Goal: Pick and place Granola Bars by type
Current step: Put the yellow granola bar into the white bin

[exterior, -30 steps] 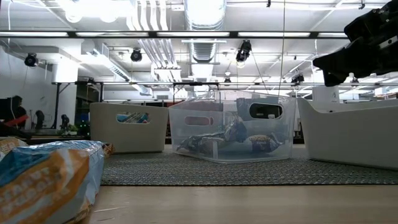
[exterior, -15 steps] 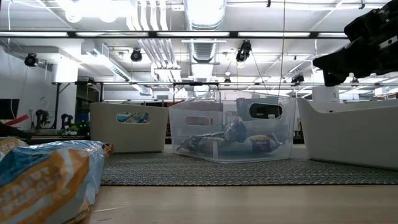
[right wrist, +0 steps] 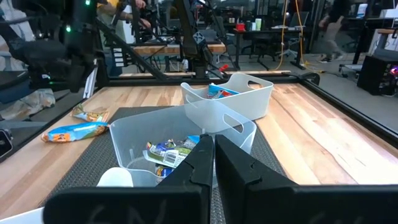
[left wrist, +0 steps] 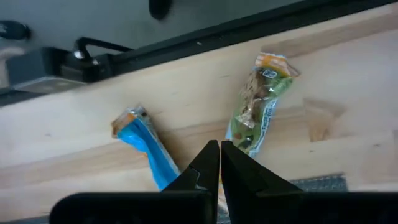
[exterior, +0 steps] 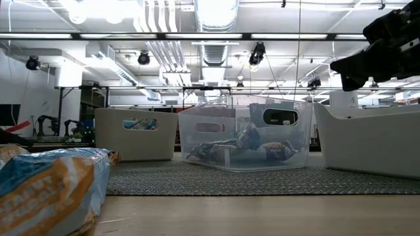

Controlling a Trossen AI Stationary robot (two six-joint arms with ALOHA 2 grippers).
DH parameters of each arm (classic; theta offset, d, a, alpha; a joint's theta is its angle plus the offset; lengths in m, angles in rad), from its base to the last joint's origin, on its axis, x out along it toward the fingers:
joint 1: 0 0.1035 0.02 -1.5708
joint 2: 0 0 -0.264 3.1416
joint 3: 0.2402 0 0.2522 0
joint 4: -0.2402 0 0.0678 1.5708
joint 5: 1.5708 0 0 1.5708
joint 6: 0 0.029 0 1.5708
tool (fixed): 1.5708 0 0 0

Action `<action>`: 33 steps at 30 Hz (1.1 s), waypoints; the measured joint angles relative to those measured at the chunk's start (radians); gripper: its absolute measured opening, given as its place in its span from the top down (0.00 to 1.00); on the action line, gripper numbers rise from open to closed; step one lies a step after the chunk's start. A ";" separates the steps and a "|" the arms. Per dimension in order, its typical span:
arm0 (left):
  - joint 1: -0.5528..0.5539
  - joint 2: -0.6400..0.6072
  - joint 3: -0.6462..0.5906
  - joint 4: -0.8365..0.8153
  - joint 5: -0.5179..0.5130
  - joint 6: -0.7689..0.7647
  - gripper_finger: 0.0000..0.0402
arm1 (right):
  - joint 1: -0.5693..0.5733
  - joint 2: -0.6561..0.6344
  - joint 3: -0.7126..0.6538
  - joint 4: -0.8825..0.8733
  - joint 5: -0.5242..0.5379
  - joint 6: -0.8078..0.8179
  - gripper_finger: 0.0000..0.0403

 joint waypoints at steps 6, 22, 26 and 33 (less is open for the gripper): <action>0.001 0.000 -0.025 0.022 0.000 -0.130 1.00 | 0.000 0.000 0.000 0.000 0.000 0.000 0.98; 0.005 0.000 -0.036 0.064 -0.039 -0.174 0.60 | 0.000 0.000 0.000 0.000 0.000 0.000 0.98; 0.005 0.000 -0.051 0.063 -0.039 -0.146 0.57 | 0.000 0.000 0.000 0.000 0.000 0.000 0.98; 0.007 0.000 -0.084 0.093 -0.038 -0.139 0.57 | 0.000 -0.001 0.000 0.000 0.000 0.000 0.98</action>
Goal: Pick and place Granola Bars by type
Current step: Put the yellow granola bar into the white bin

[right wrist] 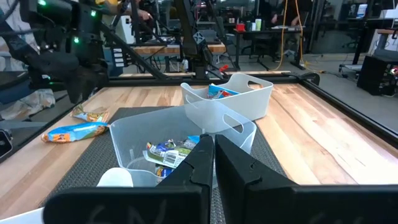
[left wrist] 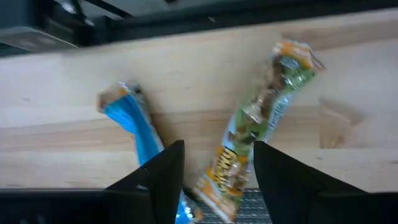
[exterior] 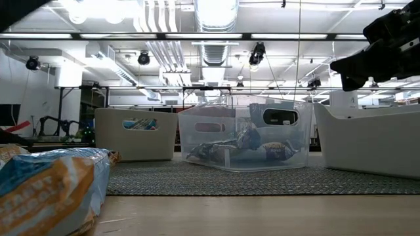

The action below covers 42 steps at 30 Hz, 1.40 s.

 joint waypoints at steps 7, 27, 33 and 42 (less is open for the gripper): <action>0.001 0.000 -0.055 0.011 0.000 0.020 0.57 | 0.000 0.000 0.000 0.000 0.000 0.000 0.98; -0.005 0.119 0.162 -0.117 -0.082 0.104 0.57 | 0.000 0.000 0.000 0.000 0.000 0.000 0.98; -0.009 0.152 0.181 -0.169 -0.079 0.105 0.58 | 0.000 0.000 0.000 0.000 0.000 0.000 0.98; -0.014 0.153 0.163 -0.198 -0.078 0.097 0.58 | 0.000 0.000 0.000 0.000 0.000 0.000 0.98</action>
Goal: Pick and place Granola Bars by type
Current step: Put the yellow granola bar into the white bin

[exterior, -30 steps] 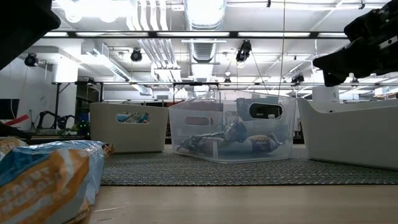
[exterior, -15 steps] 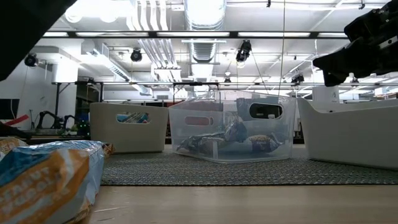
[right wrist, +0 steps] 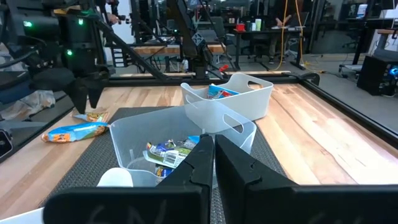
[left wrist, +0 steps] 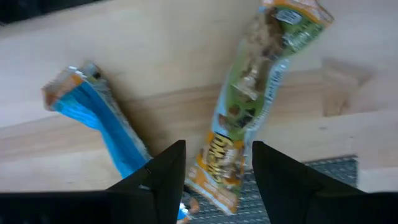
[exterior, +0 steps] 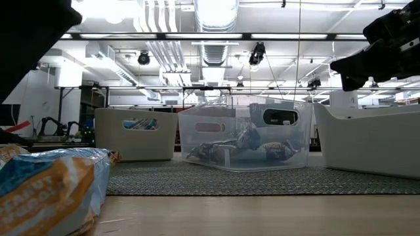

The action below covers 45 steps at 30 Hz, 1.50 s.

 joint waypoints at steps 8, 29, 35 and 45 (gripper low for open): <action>0.000 0.000 -0.032 0.012 0.001 -0.003 0.59 | 0.000 0.000 0.000 0.000 0.000 0.000 0.98; 0.000 0.060 -0.040 0.062 -0.005 -0.018 0.59 | 0.000 0.000 0.000 0.000 0.000 0.000 0.98; 0.000 0.060 -0.041 0.062 -0.006 -0.018 0.60 | 0.000 0.000 0.000 0.000 0.000 0.000 0.98; -0.001 0.060 -0.045 0.062 -0.008 -0.007 0.80 | 0.000 0.000 0.000 0.000 0.000 0.000 0.98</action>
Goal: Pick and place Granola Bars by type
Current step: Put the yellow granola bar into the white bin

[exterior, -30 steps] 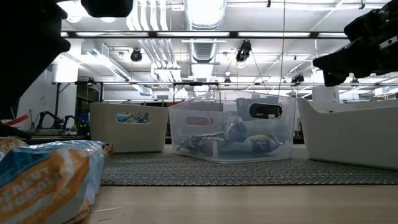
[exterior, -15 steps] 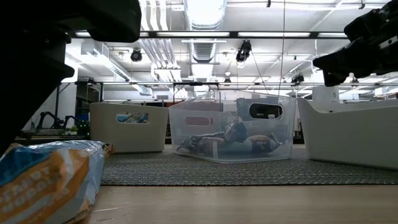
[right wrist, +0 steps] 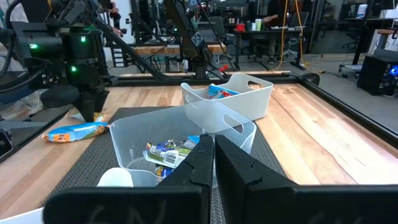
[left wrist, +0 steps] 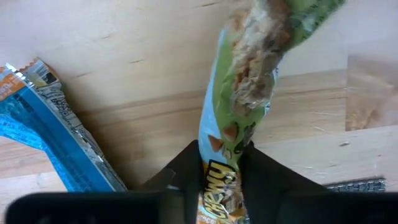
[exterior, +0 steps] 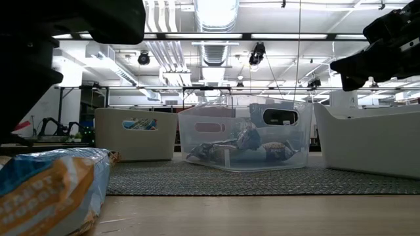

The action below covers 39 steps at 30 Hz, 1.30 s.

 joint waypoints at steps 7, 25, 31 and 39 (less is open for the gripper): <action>0.000 0.000 0.000 0.001 0.000 -0.002 0.87 | 0.000 0.000 0.000 0.000 0.000 0.000 0.98; 0.046 -0.188 0.003 -0.054 -0.132 -0.060 0.88 | 0.000 0.000 0.000 0.000 0.000 -0.001 0.98; 0.085 -0.211 0.060 -0.051 -0.141 -0.190 0.88 | 0.000 0.000 0.000 0.000 0.000 0.000 0.98; 0.174 -0.212 0.239 0.007 -0.131 -0.408 0.88 | 0.000 0.000 0.000 0.000 0.000 0.000 0.98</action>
